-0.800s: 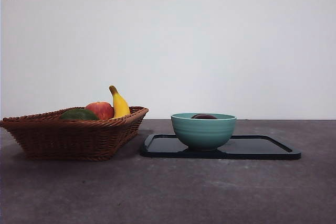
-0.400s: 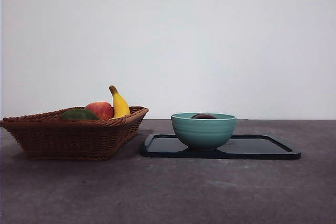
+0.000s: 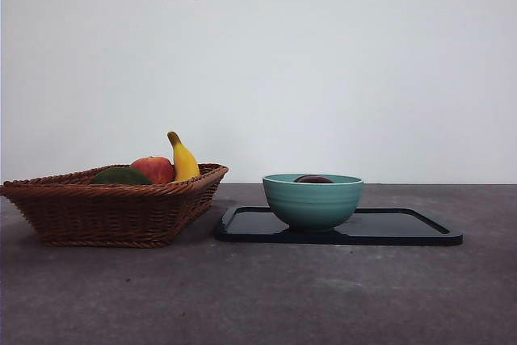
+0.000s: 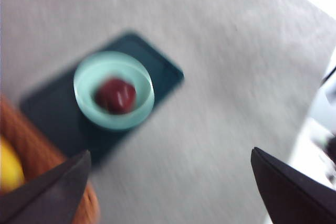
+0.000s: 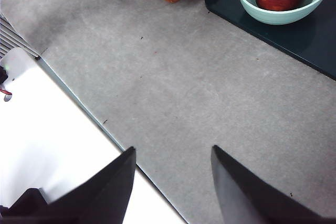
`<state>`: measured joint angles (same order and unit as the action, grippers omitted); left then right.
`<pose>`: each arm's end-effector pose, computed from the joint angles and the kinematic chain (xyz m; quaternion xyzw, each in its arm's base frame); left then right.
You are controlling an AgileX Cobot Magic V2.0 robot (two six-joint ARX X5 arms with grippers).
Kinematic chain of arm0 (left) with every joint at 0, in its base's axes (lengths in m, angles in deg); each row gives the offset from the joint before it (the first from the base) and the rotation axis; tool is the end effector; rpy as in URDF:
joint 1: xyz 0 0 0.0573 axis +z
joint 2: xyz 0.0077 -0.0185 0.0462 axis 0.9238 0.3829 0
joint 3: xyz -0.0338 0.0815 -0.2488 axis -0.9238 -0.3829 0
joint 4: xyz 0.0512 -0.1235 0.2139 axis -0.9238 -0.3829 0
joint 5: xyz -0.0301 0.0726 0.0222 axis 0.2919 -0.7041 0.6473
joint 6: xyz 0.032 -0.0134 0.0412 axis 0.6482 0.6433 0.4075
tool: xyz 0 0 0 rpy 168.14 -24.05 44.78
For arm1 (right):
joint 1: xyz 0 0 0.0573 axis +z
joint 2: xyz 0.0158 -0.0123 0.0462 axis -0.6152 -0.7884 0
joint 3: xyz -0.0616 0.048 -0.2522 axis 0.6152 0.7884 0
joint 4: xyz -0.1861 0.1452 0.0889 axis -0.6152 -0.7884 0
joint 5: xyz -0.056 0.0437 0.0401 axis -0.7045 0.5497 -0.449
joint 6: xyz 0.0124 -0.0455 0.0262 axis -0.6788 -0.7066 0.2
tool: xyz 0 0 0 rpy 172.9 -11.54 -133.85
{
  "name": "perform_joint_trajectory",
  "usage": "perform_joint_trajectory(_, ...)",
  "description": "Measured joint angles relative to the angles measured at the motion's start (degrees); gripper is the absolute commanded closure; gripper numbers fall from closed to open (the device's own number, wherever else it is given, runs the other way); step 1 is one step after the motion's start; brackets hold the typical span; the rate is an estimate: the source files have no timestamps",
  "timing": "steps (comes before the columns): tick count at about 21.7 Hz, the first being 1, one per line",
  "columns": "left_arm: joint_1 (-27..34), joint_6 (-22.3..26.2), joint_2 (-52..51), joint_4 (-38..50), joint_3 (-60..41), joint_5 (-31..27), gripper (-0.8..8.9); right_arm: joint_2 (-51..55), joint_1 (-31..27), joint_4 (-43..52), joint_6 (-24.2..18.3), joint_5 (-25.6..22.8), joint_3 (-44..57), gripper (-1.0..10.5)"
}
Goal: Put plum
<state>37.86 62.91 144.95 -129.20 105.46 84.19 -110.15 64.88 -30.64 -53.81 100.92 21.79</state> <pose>0.2215 -0.1408 0.3799 0.0540 0.3039 -0.4615 0.8317 0.0835 0.0555 0.3122 0.0028 0.3960 0.3885 0.8320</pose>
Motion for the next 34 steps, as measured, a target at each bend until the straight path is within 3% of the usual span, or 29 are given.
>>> perform_joint_trajectory(8,-1.73,5.70,23.80,2.19,17.07,-5.90,3.22,0.00,0.00,0.00,-0.09,0.15,0.00,7.2)
perform_joint_trajectory(14,-2.93,9.57,35.47,2.25,24.94,-7.13,3.22,0.00,0.00,0.00,-0.09,0.15,0.00,7.2)
perform_joint_trajectory(22,-5.18,12.63,45.42,3.15,27.02,-7.17,3.22,0.00,0.00,-0.83,-0.09,0.15,0.00,7.2)
perform_joint_trajectory(34,-6.25,15.63,51.28,5.16,27.34,-8.44,3.22,0.00,0.00,-1.99,-0.09,0.17,0.00,7.2)
